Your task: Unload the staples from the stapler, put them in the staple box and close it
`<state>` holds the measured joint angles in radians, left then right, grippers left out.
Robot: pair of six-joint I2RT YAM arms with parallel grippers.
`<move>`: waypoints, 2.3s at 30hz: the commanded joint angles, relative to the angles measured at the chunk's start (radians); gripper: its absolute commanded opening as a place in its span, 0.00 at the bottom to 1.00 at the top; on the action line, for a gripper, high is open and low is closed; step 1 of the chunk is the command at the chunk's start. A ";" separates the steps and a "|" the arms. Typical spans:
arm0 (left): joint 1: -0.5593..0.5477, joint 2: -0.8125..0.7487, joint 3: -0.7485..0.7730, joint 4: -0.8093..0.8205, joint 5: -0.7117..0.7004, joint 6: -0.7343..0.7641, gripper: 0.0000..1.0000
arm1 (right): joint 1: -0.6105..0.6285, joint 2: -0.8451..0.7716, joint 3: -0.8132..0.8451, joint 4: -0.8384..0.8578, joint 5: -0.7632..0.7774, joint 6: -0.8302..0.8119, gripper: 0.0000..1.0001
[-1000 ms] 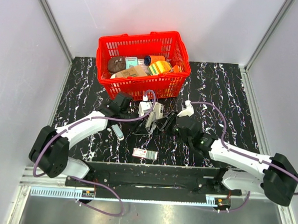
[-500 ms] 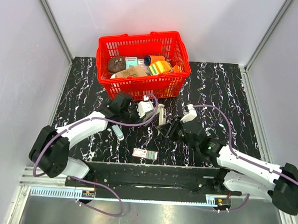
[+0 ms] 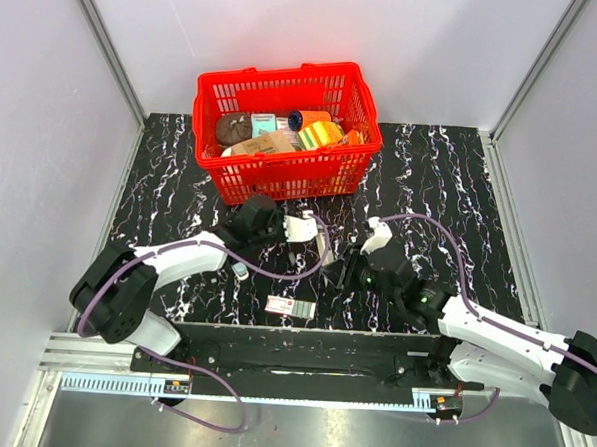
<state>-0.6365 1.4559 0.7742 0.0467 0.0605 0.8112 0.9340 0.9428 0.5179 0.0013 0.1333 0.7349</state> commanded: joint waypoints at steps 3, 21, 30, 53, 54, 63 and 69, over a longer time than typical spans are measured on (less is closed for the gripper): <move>-0.051 0.032 -0.059 0.315 -0.275 0.140 0.00 | 0.000 0.024 -0.001 0.037 -0.017 -0.003 0.00; -0.078 -0.081 0.254 -0.436 0.288 -0.322 0.51 | -0.161 -0.029 0.286 -0.311 0.305 -0.115 0.00; 0.090 -0.201 0.295 -0.622 0.389 -0.311 0.65 | -0.239 0.105 0.361 -0.371 0.370 -0.212 0.00; 0.393 -0.440 0.169 -0.806 0.400 -0.257 0.65 | -0.259 0.568 0.439 -0.245 0.371 -0.284 0.25; 0.399 -0.434 0.172 -0.818 0.392 -0.265 0.66 | -0.258 0.547 0.436 -0.236 0.352 -0.301 0.32; 0.500 -0.451 0.201 -0.872 0.426 -0.270 0.69 | -0.229 0.459 0.505 -0.285 0.284 -0.373 0.65; 0.572 -0.460 0.212 -0.889 0.444 -0.268 0.70 | -0.022 0.617 0.620 -0.216 0.151 -0.422 0.64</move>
<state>-0.1062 1.0176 0.9489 -0.8383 0.4591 0.5484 0.7860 1.4445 1.0332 -0.2810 0.4160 0.3550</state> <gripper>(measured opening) 0.694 0.644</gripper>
